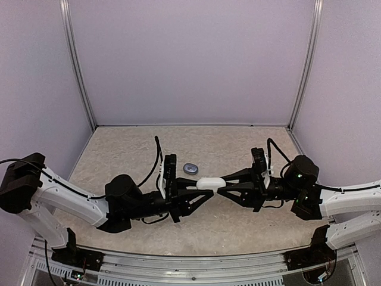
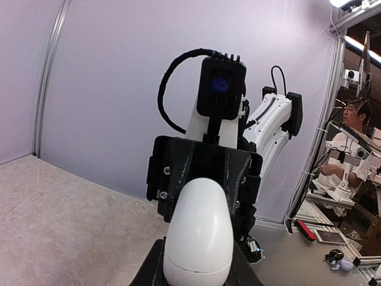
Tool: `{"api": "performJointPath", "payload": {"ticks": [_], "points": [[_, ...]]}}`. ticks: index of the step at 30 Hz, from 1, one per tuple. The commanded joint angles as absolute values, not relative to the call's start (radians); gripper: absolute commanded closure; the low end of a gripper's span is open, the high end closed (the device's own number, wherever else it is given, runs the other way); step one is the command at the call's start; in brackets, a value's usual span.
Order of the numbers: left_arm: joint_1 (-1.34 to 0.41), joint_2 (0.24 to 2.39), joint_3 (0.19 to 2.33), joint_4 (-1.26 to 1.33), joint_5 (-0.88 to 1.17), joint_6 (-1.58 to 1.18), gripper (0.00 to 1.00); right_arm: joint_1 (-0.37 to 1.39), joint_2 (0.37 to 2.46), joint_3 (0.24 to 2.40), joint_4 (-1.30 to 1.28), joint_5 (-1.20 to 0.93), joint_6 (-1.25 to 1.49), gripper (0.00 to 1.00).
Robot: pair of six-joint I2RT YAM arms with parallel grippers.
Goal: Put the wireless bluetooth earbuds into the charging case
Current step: Pass from the right arm to the left, then open the charging case.
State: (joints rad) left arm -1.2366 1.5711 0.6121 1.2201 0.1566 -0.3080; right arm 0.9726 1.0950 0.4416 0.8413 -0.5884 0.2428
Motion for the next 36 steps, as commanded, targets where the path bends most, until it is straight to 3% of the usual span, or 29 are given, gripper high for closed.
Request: {"api": "performJointPath", "payload": {"ticks": [1, 4, 7, 20, 36], "points": [[-1.24, 1.571, 0.602, 1.243, 0.186, -0.276, 0.82, 0.983, 1.087, 0.452, 0.84, -0.578, 0.247, 0.83], [-1.239, 1.546, 0.601, 1.181, 0.205, -0.227, 0.87, 0.983, 1.077, 0.47, 0.776, -0.563, 0.24, 0.65], [-1.239, 1.517, 0.598, 1.119, 0.208, -0.18, 0.9, 0.983, 1.067, 0.485, 0.721, -0.55, 0.231, 0.59], [-1.286, 1.471, 0.623, 0.926, 0.175, -0.003, 0.93, 0.983, 1.071, 0.539, 0.645, -0.49, 0.246, 0.58], [-1.274, 1.434, 0.588, 0.915, 0.158, 0.025, 0.96, 0.983, 1.081, 0.562, 0.614, -0.493, 0.229, 0.58]]}}
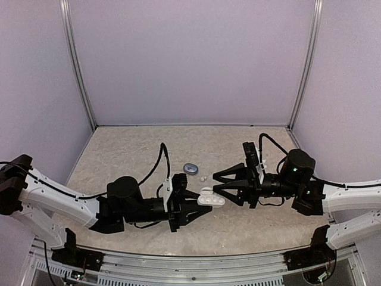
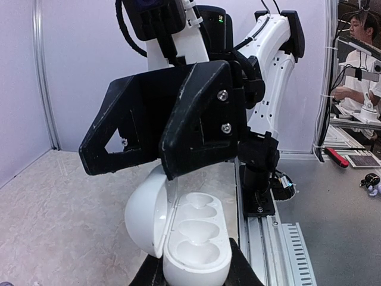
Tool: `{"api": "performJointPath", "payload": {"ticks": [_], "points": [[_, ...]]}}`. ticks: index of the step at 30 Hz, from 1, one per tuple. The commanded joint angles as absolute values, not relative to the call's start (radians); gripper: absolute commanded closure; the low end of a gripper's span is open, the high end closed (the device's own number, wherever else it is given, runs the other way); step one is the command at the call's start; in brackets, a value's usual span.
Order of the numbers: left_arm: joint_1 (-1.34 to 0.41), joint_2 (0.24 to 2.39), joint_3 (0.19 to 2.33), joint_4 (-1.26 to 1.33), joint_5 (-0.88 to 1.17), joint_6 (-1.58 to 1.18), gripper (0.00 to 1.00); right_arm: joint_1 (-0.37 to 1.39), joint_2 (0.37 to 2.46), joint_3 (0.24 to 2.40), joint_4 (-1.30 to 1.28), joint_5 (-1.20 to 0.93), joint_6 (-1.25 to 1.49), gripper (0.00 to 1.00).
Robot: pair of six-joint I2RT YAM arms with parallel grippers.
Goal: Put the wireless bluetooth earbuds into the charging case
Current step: Open the charging case, then pick up the right earbud from the center of the board.
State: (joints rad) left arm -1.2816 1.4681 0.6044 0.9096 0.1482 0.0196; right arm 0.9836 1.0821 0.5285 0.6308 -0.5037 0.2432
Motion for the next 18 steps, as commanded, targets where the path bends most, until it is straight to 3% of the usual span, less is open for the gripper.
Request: {"api": "performJointPath", "payload": {"ticks": [1, 7, 14, 18], "points": [[-1.262, 1.431, 0.581, 0.928, 0.162, 0.008, 0.96, 0.984, 1.081, 0.565, 0.611, -0.504, 0.224, 0.57], [-1.177, 1.388, 0.496, 1.013, 0.167, -0.131, 0.97, 0.983, 1.075, 0.605, 0.523, -0.506, 0.155, 0.49], [-1.122, 1.302, 0.408, 1.014, 0.098, -0.161, 0.98, 0.955, 1.064, 0.663, 0.359, -0.388, 0.032, 0.27], [-1.099, 1.237, 0.361, 0.999, 0.051, -0.163, 0.98, 0.844, 1.204, 0.727, 0.222, -0.384, -0.041, 0.28]]}}
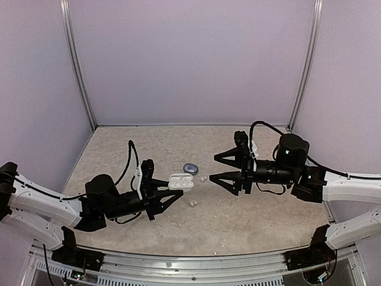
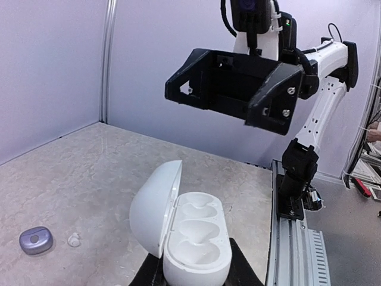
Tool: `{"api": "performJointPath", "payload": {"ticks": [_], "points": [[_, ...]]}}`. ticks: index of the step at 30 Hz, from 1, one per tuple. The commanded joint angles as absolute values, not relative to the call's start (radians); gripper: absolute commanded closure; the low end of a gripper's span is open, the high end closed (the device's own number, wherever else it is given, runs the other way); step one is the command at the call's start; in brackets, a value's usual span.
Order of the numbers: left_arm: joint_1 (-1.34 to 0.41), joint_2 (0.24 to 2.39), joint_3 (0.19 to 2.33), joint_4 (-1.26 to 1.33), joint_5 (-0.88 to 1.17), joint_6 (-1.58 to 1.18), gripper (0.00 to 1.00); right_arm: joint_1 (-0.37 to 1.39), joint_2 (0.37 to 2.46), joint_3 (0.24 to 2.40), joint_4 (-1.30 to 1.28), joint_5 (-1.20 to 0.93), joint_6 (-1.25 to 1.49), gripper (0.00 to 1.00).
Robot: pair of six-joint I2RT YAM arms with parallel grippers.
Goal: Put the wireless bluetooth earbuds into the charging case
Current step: Pick up the right earbud from the center of the board.
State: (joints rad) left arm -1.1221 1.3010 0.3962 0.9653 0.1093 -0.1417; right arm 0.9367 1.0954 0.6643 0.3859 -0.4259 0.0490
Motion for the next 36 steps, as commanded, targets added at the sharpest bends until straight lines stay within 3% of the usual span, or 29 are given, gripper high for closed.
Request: {"api": "performJointPath", "payload": {"ticks": [1, 7, 13, 20, 26, 36], "points": [[-1.093, 1.226, 0.354, 0.993, 0.042, -0.163, 0.98, 0.814, 1.244, 0.743, 0.206, -0.401, -0.044, 0.29], [-1.076, 1.156, 0.314, 0.979, 0.014, -0.161, 0.98, 0.696, 1.466, 0.859, 0.133, -0.505, -0.08, 0.32], [-1.068, 1.113, 0.278, 0.981, 0.003, -0.161, 0.98, 0.691, 1.658, 0.99, 0.015, -0.665, -0.179, 0.38], [-1.061, 1.099, 0.258, 0.991, -0.017, -0.16, 0.98, 0.703, 1.826, 1.058, 0.028, -0.665, -0.219, 0.54], [-1.061, 1.085, 0.249, 0.992, -0.027, -0.156, 0.98, 0.733, 1.927, 1.137, -0.043, -0.652, -0.296, 0.63], [-1.061, 1.1, 0.257, 0.999, -0.021, -0.15, 0.98, 0.735, 2.025, 1.19, -0.05, -0.699, -0.359, 0.66]]}}
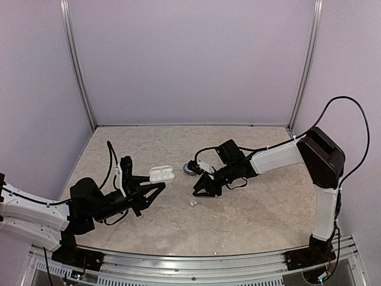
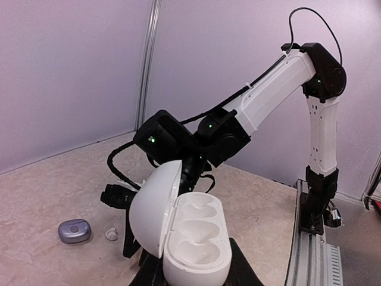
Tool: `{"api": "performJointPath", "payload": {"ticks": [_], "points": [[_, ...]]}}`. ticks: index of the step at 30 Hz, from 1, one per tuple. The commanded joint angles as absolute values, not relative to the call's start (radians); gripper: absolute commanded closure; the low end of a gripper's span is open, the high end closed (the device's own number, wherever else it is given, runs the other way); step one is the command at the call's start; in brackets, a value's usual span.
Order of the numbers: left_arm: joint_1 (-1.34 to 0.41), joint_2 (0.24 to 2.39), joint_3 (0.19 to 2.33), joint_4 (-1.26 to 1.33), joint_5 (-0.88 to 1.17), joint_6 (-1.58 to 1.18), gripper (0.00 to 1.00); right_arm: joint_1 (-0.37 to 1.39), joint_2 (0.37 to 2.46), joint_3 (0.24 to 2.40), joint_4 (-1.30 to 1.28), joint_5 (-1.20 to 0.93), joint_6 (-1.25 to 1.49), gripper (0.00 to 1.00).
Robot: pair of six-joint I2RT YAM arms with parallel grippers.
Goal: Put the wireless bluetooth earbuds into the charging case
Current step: Pick up the right earbud from the center of the board.
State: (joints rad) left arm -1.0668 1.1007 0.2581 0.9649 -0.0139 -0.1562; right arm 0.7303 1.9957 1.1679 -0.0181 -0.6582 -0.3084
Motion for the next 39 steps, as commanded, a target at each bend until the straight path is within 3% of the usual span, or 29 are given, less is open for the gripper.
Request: {"api": "performJointPath", "payload": {"ticks": [1, 39], "points": [[-1.062, 1.099, 0.259, 0.996, -0.02, -0.148, 0.98, 0.737, 2.029, 1.192, -0.052, -0.701, -0.364, 0.66], [-1.061, 1.124, 0.287, 0.969, -0.006, -0.128, 0.97, 0.773, 2.128, 1.234, -0.121, -0.744, -0.422, 0.71]]}}
